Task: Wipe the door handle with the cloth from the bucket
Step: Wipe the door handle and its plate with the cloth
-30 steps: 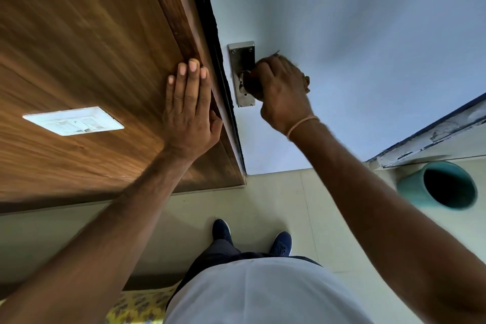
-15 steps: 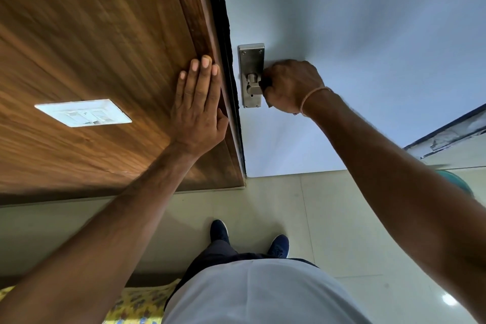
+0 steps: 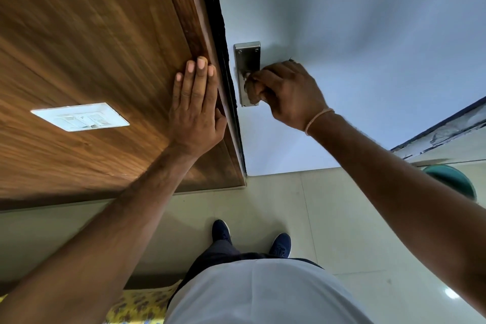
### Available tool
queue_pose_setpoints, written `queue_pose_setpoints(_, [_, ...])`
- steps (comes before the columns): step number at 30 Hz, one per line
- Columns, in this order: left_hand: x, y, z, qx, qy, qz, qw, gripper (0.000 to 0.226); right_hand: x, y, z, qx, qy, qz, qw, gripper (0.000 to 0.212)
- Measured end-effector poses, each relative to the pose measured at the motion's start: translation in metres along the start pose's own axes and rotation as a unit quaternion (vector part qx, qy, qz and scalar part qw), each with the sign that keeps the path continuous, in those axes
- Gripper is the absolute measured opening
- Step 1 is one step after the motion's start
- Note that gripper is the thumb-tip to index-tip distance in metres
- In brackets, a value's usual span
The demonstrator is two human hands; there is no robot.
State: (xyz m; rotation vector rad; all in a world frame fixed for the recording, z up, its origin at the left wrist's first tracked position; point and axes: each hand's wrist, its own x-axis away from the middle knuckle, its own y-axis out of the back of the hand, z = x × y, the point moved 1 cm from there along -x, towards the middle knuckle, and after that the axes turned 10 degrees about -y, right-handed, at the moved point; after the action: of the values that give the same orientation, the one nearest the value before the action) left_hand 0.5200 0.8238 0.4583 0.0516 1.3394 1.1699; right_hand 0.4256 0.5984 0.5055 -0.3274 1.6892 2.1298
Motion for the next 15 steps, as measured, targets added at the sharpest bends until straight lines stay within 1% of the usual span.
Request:
queue_pose_setpoints(3, [0.000,0.001,0.000,0.001,0.003,0.004,1.000,0.096,0.007,0.003,-0.019,0.018,-0.033,-0.005,0.999,0.030])
queue_pose_setpoints(5, [-0.001,0.002,-0.002,0.001,0.005,0.003,1.000,0.096,0.007,-0.002,-0.018,0.024,-0.033,-0.008,0.999,0.031])
queue_pose_setpoints(7, [0.000,0.002,-0.002,0.004,0.003,0.004,1.000,0.096,0.005,-0.010,-0.007,0.025,-0.015,-0.027,0.999,0.034])
queue_pose_setpoints(9, [0.000,0.004,-0.002,0.003,-0.001,0.007,1.000,0.096,0.005,-0.021,0.005,0.036,0.002,-0.064,0.997,0.036])
queue_pose_setpoints(12, [0.000,0.003,0.000,0.001,-0.003,0.017,1.000,0.096,0.007,-0.033,0.013,0.073,0.023,-0.091,0.993,0.037])
queue_pose_setpoints(15, [0.000,0.003,0.000,-0.002,-0.003,0.012,1.000,0.100,0.000,-0.036,0.016,0.123,0.088,-0.095,0.984,0.031])
